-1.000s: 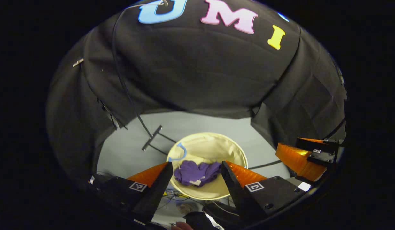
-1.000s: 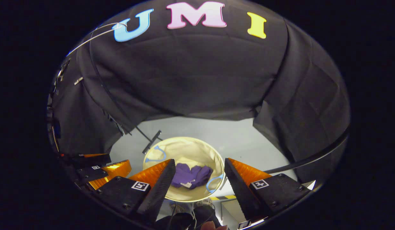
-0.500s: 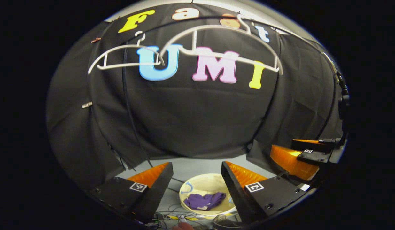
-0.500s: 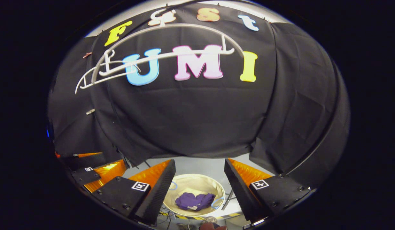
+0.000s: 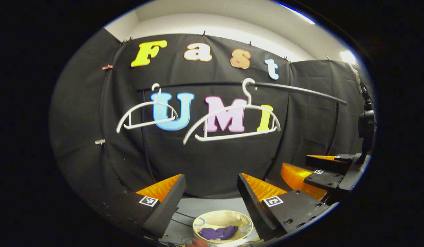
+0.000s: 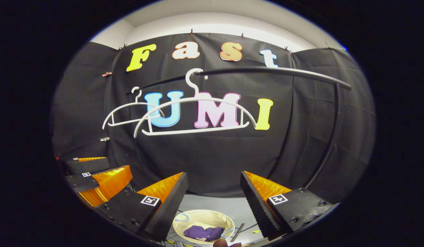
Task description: Grasp the clothes on the hanger with both hands and then place them into the laundry hamper below.
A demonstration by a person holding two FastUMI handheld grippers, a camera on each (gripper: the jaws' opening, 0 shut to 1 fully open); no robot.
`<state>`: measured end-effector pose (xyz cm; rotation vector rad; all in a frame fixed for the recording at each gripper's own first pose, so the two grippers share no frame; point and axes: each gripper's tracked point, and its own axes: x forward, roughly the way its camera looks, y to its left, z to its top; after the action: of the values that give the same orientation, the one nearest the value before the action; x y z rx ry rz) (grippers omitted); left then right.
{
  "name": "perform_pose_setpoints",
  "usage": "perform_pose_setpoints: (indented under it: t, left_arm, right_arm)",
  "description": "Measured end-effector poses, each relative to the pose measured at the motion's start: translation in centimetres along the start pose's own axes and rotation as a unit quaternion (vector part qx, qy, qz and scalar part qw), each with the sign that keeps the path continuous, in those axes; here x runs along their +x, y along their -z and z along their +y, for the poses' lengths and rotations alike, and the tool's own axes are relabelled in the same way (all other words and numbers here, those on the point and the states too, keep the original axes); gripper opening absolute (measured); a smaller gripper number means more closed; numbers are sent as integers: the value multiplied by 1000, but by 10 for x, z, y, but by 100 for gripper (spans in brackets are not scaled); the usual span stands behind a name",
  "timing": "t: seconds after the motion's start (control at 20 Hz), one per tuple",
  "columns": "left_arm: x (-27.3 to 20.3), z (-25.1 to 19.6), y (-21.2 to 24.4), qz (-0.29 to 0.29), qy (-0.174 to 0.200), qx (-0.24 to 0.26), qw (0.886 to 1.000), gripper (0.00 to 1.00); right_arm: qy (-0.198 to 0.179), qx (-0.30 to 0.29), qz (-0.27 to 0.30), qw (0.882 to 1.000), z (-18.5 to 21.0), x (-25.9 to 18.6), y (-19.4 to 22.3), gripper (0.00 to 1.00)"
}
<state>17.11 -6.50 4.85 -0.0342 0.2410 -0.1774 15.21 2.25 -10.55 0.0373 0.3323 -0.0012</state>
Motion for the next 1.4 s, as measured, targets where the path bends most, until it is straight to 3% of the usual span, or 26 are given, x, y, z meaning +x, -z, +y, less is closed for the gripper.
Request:
perform_pose_setpoints:
  t: [0.15, 0.25, 0.3, 0.45, 0.55, 0.65, 0.75, 0.8, 0.95, 1.15, 1.4]
  left_arm:
    - [-16, -1, -25, -35, -12, 5, 999, 92]
    - [-20, -1, -36, -45, -16, 2, 999, 95]
    - [-23, -3, -42, -50, -17, 1, 999, 92]
    - [-50, -15, -59, -76, -35, 0, 997, 93]
    - [-57, -19, -66, -98, -45, 2, 994, 92]
    - [-63, -26, -68, -111, -47, -8, 993, 95]
    - [-72, -33, -69, -118, -58, -8, 991, 95]
    - [-76, -36, -66, -117, -67, -6, 991, 95]
    - [-83, -41, -59, -109, -80, 3, 991, 92]
    - [-92, -42, -60, -113, -67, 7, 991, 92]
    - [-92, -26, -59, -108, -81, 6, 991, 92]
  right_arm:
    - [-2, 6, -49, 999, -2, -22, -39, 100]
    - [-8, -4, -73, 997, -3, -33, -58, 94]
    - [-10, -9, -83, 996, -6, -38, -63, 98]
    - [-18, -17, -106, 994, -11, -53, -76, 98]
    - [-31, -16, -120, 992, -11, -63, -81, 100]
    - [-44, -15, -124, 991, -12, -70, -81, 94]
    - [-55, -14, -127, 990, -14, -77, -80, 98]
    - [-60, -14, -130, 990, -16, -82, -82, 96]
    - [-55, -15, -137, 989, -26, -88, -82, 100]
    - [-38, -4, -131, 991, -33, -92, -77, 99]
    - [-39, 4, -134, 990, -30, -91, -78, 100]
